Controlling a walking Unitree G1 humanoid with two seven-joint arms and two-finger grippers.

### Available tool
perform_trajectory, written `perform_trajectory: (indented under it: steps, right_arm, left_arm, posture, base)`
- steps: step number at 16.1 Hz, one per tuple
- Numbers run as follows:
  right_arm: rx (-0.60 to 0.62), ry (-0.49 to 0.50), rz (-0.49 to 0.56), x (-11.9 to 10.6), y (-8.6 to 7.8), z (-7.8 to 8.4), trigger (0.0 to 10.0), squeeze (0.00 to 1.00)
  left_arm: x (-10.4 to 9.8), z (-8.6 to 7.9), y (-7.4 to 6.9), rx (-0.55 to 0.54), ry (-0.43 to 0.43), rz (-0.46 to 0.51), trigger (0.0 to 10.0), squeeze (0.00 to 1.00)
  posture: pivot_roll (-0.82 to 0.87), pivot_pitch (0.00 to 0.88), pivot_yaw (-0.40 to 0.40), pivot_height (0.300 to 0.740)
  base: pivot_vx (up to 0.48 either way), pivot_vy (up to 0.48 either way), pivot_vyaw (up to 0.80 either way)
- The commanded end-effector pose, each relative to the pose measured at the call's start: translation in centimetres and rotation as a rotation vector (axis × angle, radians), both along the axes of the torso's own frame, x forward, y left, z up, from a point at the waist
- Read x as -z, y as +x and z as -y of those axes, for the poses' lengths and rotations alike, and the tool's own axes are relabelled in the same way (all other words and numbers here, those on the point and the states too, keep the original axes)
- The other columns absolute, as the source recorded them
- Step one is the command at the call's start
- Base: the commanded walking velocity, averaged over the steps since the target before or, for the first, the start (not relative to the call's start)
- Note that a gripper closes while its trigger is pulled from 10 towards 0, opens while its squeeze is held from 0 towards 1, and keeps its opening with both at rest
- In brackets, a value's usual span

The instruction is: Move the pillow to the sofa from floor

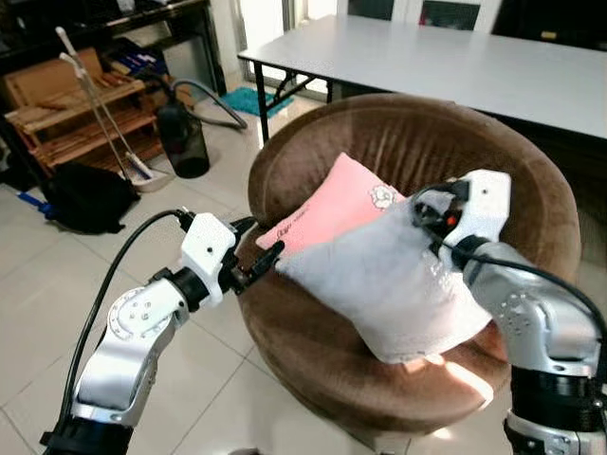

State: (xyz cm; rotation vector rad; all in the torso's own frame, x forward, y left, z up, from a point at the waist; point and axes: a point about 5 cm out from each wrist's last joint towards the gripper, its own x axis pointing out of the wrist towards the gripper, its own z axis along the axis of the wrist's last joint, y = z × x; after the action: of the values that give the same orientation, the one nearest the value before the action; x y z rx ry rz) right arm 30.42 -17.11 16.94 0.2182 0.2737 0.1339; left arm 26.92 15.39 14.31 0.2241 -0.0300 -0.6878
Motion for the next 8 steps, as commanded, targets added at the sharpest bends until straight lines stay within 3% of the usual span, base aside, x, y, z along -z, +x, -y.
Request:
perform_trajectory:
  steps: [1, 8]
  right_arm:
    - [-0.005, 0.007, 0.116, -2.8, 0.2, -0.1, 10.0, 0.0]
    - [-0.084, -0.133, 0.062, -4.9, -1.3, 1.5, 10.0, 0.0]
  left_arm:
    - [-0.8, 0.0, 0.4, -0.001, 0.004, 0.029, 10.0, 0.0]
    - [-0.8, 0.4, 0.3, 0.041, -0.002, 0.014, 10.0, 0.0]
  posture:
    - [-0.02, 0.033, 0.048, 0.74]
    - [-0.03, 0.035, 0.059, 0.74]
  base:
    - [0.0, 0.0, 0.0]
    - [0.0, 0.0, 0.0]
